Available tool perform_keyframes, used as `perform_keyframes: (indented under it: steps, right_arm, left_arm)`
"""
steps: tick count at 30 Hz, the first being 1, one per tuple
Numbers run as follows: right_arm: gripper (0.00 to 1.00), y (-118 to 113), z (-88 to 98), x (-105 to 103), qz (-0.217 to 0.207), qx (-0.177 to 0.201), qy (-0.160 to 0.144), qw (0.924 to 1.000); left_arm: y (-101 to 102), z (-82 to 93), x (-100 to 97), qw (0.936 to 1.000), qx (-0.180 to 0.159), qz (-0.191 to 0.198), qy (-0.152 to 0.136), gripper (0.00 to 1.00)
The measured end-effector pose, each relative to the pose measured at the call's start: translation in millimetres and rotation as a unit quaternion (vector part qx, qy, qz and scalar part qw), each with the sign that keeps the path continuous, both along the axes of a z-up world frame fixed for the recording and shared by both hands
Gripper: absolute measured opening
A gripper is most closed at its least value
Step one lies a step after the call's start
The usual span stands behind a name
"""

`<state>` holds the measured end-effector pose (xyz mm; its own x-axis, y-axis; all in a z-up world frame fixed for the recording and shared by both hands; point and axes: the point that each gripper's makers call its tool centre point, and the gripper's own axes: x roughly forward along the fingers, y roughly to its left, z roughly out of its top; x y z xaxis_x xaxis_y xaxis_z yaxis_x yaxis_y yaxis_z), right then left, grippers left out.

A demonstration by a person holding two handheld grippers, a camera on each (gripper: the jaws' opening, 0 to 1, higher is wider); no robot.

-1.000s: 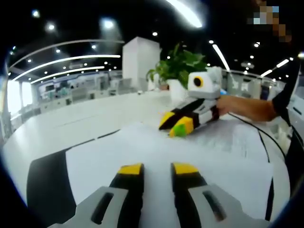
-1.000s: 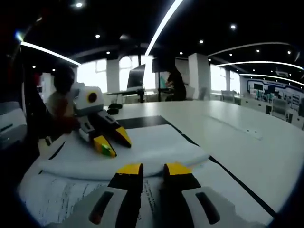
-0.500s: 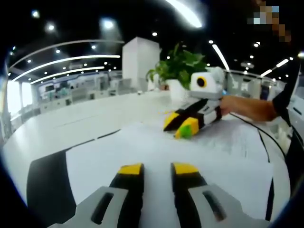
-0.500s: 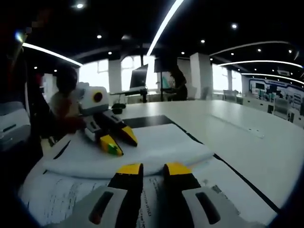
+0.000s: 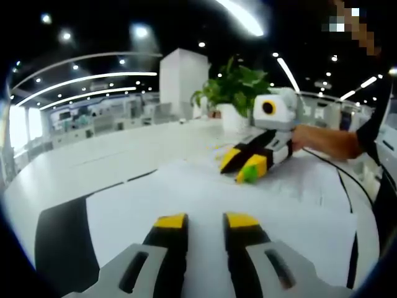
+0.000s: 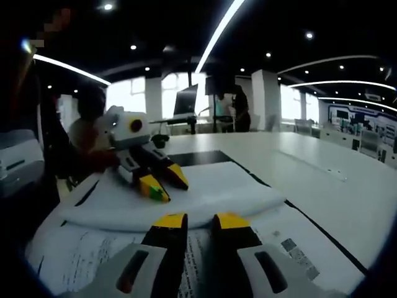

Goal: Flip through the bound document one page at a time

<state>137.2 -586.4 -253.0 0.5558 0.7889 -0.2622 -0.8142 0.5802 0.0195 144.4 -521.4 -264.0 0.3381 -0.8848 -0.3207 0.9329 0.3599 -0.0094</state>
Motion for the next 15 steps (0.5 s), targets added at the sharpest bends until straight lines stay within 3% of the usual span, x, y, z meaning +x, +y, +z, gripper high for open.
perform_keyframes:
  steps: [15]
  right_arm:
    - [0.21, 0.4, 0.5, -5.0, 0.002, 0.0, 0.004, 1.0]
  left_arm:
    - [-0.6, 0.6, 0.9, 1.0, 0.0, 0.0, -0.001, 0.24]
